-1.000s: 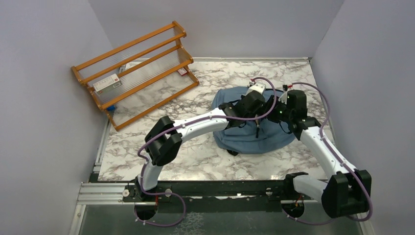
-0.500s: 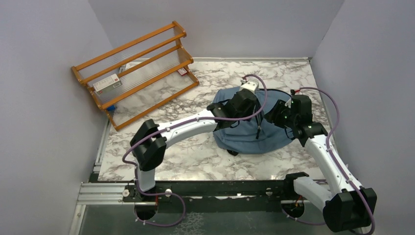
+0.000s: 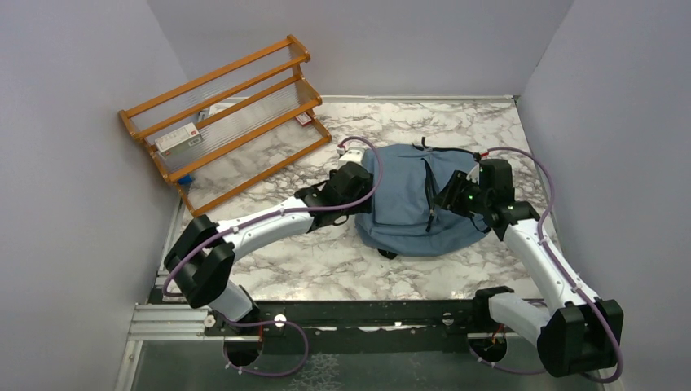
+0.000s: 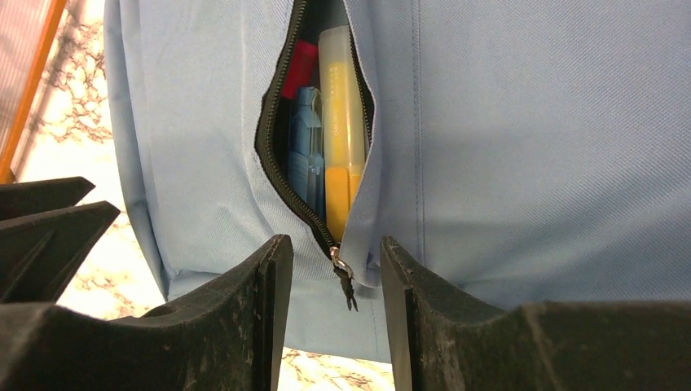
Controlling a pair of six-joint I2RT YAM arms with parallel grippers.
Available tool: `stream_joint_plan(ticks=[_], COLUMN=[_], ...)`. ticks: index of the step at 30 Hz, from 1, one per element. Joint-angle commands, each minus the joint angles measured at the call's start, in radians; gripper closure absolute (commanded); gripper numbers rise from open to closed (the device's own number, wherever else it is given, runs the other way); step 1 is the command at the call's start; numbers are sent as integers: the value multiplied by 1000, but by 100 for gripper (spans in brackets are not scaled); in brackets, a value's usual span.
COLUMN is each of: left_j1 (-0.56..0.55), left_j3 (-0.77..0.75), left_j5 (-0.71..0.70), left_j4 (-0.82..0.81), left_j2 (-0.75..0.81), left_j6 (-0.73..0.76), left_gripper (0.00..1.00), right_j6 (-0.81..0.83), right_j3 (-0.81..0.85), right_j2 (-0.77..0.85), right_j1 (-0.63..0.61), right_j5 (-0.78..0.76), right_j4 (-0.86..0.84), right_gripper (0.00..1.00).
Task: Pack the student bag
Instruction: Move the student bag to the center of the board.
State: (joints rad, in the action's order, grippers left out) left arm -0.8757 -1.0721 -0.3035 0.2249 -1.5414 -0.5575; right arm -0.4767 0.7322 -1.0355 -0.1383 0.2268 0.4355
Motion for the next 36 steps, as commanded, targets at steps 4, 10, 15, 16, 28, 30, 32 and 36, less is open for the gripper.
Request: stream_joint_plan(ticks=[4,10,15,16,28,30,32,36], left_j1=[20,21,41,47,205,234,265,348], left_j3=[89,117,160,172,204,175,157,154], left_j5=[77,121,127,130,212,202,187,200], left_j4=[-97,-144,-140,-144,-47,13,54,82], left_j2=[42,-3,32,43,137,146,162,200], left_j6=[-82,-97,-105,-105,-18,23,57,89], left_gripper=[36,53,70,74,100,100,100,100], right_j6=[11,-1,-6,-7,-26,-29,-31,-24], right_j3=[-13,-29,-38,-36,-36,-34,-35,-33], right_j2=[26,56,100,107,149,162,169,174], right_j1=[-3,-3,-4,-3,-3,-3,-3,-3], right_j5=[34,19,-12,-18,-16,-10,0,33], right_j4=[-9,7,22,26,57,59,61,58], right_gripper=[52,52,52,52,52,52,52,52])
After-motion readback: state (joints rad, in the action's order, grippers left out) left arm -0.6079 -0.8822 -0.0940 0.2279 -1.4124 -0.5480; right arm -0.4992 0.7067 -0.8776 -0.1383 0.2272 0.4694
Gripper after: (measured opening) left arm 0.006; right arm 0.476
